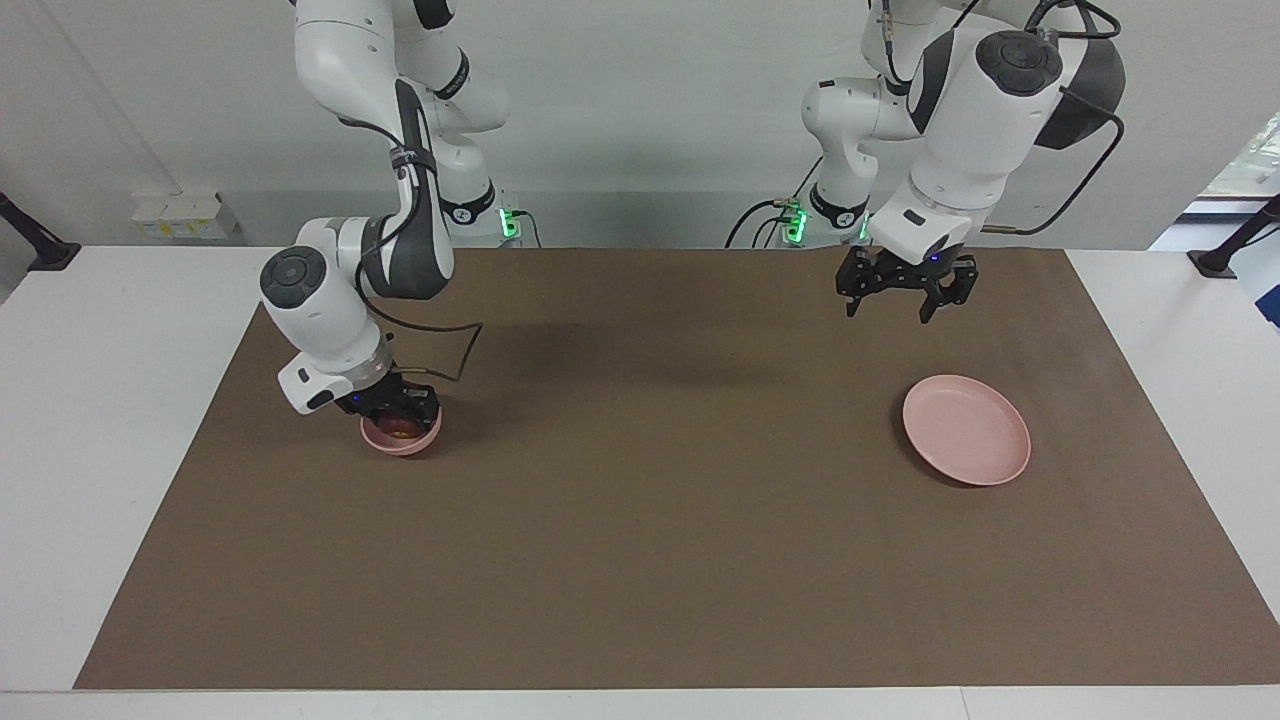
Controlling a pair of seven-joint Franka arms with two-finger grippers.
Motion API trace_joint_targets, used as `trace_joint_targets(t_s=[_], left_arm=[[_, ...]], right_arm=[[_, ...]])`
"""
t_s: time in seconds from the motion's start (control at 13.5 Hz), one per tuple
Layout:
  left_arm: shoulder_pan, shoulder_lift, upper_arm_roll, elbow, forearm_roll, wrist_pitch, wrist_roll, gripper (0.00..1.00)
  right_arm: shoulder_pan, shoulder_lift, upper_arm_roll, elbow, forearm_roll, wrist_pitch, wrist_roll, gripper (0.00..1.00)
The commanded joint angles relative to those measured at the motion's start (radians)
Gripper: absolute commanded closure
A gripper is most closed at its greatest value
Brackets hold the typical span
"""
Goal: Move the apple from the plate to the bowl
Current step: 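Lower the apple into the pink cup and open the right gripper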
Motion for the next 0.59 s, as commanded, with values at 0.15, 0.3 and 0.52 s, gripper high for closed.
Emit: trace_joint_targets(t_s=[0.15,0.3,0.52], left_arm=[[0.064,-0.001,0.016,0.138,-0.004,-0.130,0.011,0.00],[0.107,-0.013,0.014,0.154,-0.004,-0.176,0.011,0.00],[0.115,-0.044,0.013,0.181,0.006,-0.207,0.011,0.00]], right_arm=[[-0.034,0.010,0.012,-0.026,-0.021,0.054,-0.014,0.92],[-0.034,0.036,0.012,-0.021,-0.012,0.078,-0.003,0.88],[-0.020,0.040,0.014,-0.013,-0.011,0.082,0.030,0.54]])
